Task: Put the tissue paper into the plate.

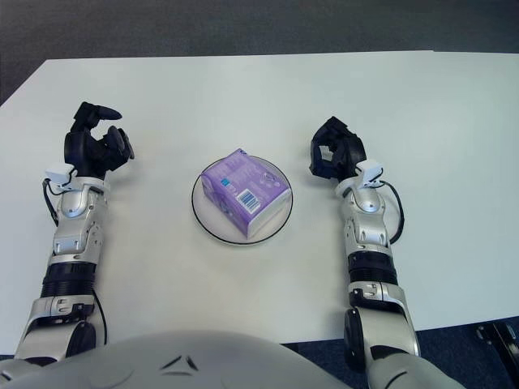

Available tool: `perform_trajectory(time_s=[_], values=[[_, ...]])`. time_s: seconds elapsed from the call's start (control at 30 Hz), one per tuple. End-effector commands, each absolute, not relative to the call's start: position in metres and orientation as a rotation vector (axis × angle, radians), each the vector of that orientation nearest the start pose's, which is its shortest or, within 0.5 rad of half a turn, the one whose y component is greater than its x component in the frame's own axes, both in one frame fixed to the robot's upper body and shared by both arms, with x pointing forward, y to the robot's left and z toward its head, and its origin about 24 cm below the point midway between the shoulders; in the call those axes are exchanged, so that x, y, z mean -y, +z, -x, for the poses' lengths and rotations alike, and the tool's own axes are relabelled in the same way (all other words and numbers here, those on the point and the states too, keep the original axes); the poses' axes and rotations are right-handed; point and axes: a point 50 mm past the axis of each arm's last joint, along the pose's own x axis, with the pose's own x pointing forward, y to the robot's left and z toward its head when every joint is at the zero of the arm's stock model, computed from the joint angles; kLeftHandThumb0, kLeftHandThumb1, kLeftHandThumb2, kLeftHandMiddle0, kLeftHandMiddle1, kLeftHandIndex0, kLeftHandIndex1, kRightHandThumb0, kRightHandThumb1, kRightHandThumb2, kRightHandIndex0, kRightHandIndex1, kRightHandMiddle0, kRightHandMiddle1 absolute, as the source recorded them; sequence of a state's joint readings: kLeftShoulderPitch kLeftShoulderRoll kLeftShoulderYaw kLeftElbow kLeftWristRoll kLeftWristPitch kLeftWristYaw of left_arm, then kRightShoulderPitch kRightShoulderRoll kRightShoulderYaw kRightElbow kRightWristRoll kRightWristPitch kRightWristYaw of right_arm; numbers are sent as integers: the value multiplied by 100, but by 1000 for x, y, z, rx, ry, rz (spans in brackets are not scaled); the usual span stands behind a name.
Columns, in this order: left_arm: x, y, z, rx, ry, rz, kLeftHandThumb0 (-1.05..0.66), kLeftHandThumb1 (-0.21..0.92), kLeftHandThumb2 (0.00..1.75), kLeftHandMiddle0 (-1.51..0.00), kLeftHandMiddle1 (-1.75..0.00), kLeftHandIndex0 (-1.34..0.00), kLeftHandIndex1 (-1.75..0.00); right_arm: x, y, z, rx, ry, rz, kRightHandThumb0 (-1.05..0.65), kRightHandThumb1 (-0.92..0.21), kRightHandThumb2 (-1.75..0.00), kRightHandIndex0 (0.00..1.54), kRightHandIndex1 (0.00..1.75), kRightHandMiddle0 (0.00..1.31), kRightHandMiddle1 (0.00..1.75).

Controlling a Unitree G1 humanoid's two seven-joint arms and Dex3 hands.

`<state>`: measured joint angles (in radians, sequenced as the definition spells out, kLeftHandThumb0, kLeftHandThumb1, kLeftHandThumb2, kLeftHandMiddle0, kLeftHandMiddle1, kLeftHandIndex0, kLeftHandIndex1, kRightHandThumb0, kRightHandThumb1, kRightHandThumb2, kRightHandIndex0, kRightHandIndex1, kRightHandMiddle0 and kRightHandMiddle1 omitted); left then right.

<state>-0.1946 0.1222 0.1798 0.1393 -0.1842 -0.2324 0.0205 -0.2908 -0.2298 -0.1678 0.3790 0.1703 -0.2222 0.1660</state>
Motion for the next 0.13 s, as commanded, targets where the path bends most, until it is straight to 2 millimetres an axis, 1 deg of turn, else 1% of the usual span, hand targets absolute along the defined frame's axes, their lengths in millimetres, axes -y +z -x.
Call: perform_trajectory(time_s=[0.0, 0.1], values=[[-197, 17, -255, 49, 197, 175, -42, 51, 108, -125, -175, -47, -175, 211, -2, -267, -84, -18, -39, -44, -46, -114, 126, 175, 50, 175], [-197, 15, -255, 39, 194, 180, -42, 50, 108, -126, -175, -47, -175, 211, -2, -267, -84, -18, -35, -44, -46, -114, 126, 175, 50, 175]])
